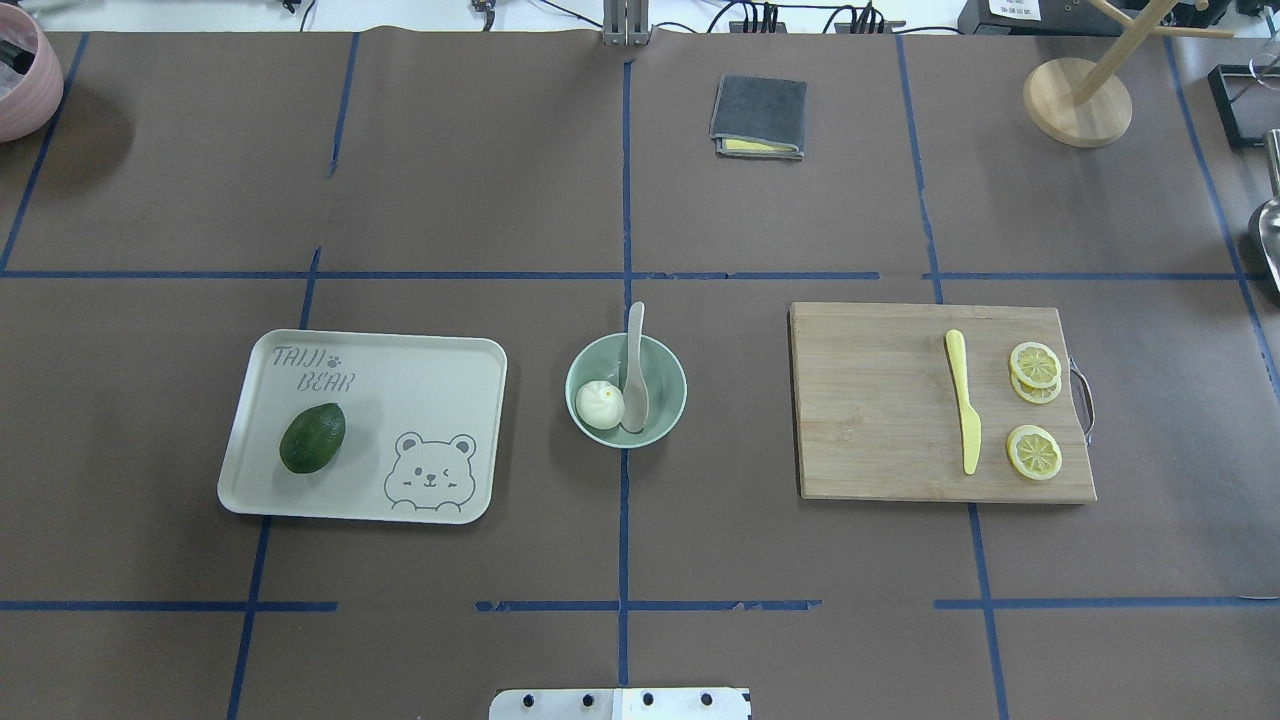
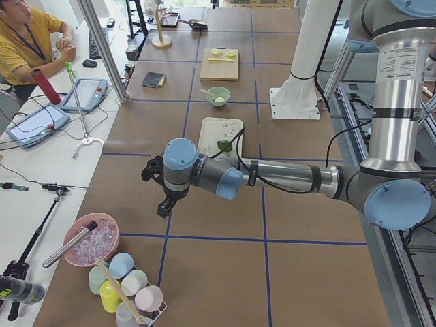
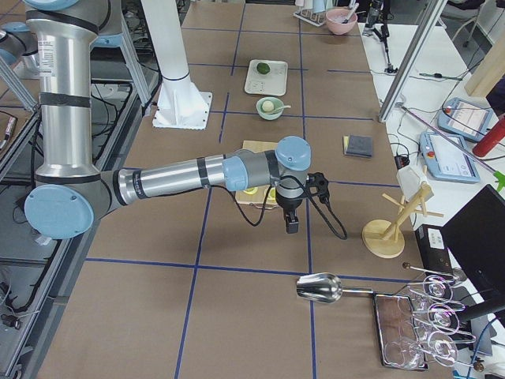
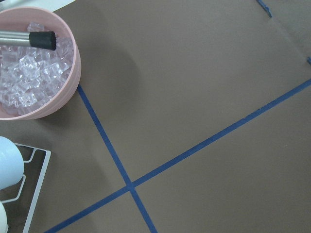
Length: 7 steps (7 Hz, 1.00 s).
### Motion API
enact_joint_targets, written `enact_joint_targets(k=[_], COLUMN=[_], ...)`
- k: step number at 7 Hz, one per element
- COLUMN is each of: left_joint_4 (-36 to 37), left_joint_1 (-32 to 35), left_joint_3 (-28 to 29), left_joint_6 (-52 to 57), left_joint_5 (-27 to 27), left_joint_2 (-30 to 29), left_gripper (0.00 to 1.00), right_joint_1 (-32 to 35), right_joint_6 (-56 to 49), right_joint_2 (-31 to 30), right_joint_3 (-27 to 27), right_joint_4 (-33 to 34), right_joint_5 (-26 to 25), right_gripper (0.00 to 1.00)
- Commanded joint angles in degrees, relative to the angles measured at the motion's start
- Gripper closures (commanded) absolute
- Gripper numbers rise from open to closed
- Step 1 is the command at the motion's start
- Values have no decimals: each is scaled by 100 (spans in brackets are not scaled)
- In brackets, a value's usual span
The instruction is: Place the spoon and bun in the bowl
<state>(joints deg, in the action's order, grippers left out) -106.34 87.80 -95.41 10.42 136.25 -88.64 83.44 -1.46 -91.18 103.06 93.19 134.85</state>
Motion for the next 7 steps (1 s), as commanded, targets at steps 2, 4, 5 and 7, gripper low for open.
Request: enact_joint_targets(k=[2,4,5,7], left_joint_4=[-577,-1046,-1047,-576], left_joint_1=[1,-8,-95,-166], left_joint_3=[354,515,289,-71], left_joint_6=[-110,-921,-1546,-1579], left_joint_5=[-107,-81,-133,-212], left_joint_2=[84,102,119,250], left_gripper=[0,0,0,0], right_joint_1=[-82,-300,-537,-601], right_joint_6=[-65,92,407,454], right_joint_2=[22,22,152,162], right_joint_3=[-41,-32,-41,-76], right_joint_4=[94,59,58,41], right_joint_5=[32,59,7,58], right_gripper=[0,0,0,0])
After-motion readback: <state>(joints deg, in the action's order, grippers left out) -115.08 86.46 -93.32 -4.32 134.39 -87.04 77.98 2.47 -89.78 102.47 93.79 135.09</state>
